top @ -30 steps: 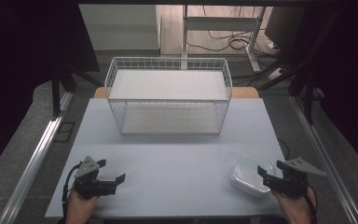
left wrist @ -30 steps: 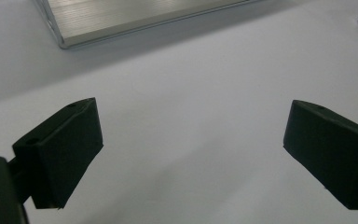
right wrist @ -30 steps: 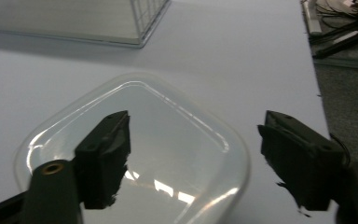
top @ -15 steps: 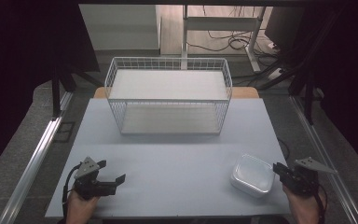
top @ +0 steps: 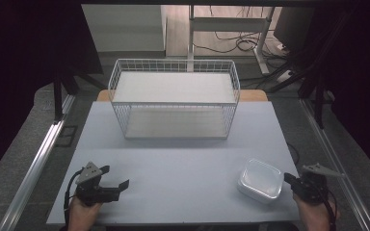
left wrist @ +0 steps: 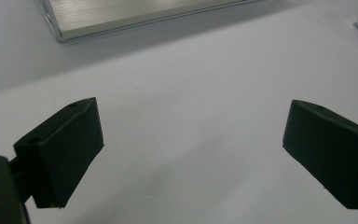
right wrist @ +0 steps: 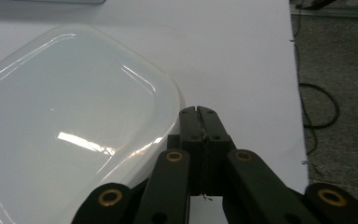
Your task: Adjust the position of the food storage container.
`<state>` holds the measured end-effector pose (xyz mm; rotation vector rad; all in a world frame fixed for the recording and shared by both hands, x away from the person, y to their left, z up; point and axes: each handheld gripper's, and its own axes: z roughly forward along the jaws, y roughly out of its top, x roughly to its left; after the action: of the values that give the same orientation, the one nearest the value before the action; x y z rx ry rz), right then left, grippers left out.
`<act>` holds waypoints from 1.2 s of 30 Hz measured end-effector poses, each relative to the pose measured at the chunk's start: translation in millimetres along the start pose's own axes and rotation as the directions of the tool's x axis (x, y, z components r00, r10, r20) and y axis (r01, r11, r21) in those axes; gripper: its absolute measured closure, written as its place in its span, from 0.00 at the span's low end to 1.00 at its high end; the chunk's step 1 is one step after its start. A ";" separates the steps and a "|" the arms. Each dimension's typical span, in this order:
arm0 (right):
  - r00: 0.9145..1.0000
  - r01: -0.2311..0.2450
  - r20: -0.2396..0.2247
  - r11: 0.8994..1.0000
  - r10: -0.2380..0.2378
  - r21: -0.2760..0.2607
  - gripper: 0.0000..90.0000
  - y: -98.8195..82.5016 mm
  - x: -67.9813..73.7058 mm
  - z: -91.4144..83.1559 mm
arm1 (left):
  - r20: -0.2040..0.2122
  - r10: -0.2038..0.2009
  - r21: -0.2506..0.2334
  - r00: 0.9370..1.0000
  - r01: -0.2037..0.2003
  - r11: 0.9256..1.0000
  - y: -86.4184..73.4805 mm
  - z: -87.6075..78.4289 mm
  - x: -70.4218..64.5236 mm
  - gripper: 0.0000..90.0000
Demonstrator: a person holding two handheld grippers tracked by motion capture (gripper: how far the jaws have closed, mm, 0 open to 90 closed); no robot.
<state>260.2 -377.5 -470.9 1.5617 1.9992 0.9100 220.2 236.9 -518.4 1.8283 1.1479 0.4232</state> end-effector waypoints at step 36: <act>0.975 0.066 -0.215 0.995 -0.050 0.069 0.99 6.4 56.5 32.7 | 0.011 -0.005 0.010 1.000 0.005 1.000 -0.1 2.5 -0.4 0.06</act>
<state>272.2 -314.7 -485.8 1.4899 2.2396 1.0277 221.6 235.3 -519.7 1.8335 1.1486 0.4044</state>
